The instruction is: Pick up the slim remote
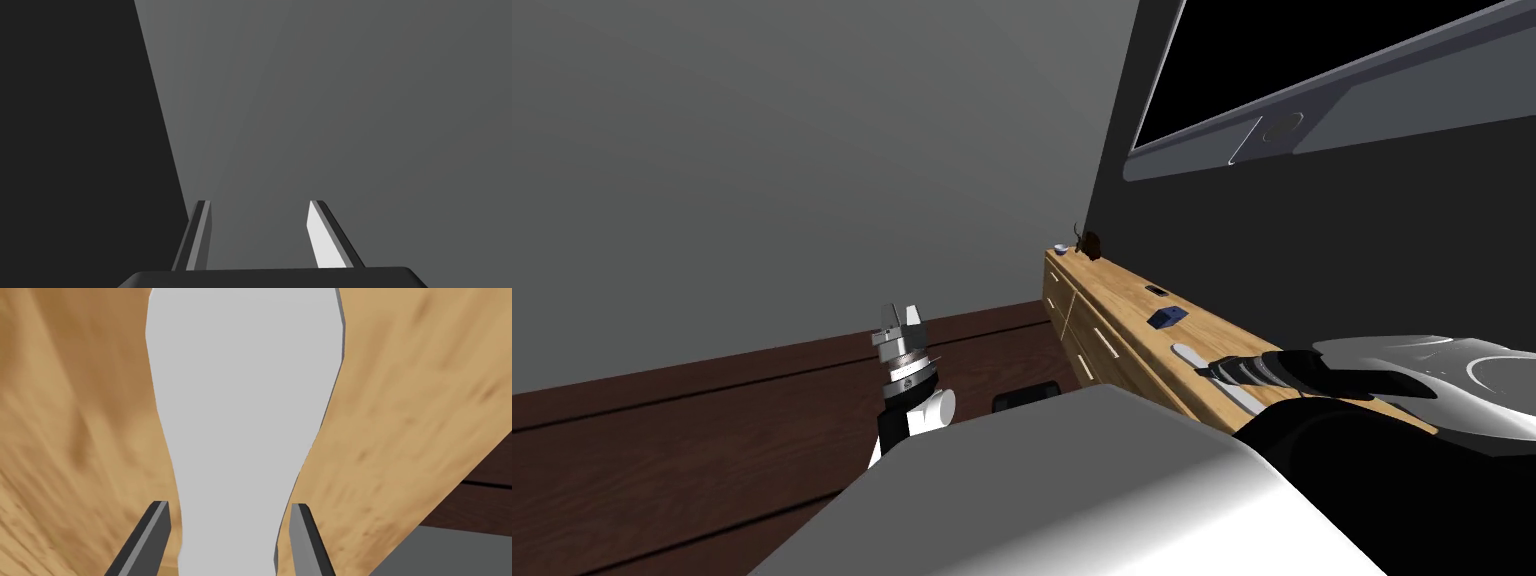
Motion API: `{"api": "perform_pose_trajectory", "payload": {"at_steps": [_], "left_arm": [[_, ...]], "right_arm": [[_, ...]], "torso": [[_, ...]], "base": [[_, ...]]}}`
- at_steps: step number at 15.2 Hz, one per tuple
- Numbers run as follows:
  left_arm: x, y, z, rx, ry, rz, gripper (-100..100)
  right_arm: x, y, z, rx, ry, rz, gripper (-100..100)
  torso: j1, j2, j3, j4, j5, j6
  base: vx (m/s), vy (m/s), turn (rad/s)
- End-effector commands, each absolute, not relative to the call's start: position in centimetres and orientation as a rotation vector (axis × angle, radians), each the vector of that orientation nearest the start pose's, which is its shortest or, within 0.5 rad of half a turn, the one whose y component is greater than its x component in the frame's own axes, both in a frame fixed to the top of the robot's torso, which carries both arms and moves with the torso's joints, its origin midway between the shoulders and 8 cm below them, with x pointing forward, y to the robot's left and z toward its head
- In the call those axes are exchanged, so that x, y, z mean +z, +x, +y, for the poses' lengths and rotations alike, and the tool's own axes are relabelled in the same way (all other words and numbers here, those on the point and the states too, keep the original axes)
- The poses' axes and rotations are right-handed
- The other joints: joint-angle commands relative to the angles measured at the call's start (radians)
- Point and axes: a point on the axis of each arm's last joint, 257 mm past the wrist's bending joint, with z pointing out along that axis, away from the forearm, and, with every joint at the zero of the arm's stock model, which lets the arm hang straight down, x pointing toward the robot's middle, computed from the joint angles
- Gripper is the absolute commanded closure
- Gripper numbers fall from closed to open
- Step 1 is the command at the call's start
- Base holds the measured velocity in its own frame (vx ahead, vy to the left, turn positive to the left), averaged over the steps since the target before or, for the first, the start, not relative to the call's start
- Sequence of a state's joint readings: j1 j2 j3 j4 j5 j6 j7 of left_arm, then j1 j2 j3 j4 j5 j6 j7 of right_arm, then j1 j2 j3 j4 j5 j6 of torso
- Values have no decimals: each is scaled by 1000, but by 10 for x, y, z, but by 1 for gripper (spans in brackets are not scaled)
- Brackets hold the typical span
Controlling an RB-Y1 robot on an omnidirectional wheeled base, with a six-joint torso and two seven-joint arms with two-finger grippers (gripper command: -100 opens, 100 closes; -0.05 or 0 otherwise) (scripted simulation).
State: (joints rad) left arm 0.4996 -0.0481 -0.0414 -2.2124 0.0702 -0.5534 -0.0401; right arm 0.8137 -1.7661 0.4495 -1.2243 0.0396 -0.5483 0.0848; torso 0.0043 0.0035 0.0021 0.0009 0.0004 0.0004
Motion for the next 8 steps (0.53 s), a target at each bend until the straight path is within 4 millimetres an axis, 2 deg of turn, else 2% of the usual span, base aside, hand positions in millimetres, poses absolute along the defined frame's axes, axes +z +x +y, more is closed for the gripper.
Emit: {"api": "perform_pose_trajectory", "payload": {"at_steps": [1, 3, 7, 8], "left_arm": [[4, 348, 280, -1342, -739, 545, 0], [4, 348, 280, -1342, -739, 545, 0], [4, 348, 280, -1342, -739, 545, 0], [4, 348, 280, -1342, -739, 545, 0]], "right_arm": [[-310, 114, -683, -109, -112, 2832, 100], [-310, 115, -683, -107, -111, 2832, 100], [-293, 126, -684, -107, -142, 2852, 100], [-296, 123, -684, -110, -137, 2848, 100]], "torso": [[0, 0, 0, 0, 0, 0], [0, 0, 0, 0, 0, 0], [2, -1, -1, 0, 1, 1], [2, -2, -1, 0, 1, 1]], "base": [[0, 0, 0], [0, 0, 0], [13, 19, -78], [11, 13, -24]]}}
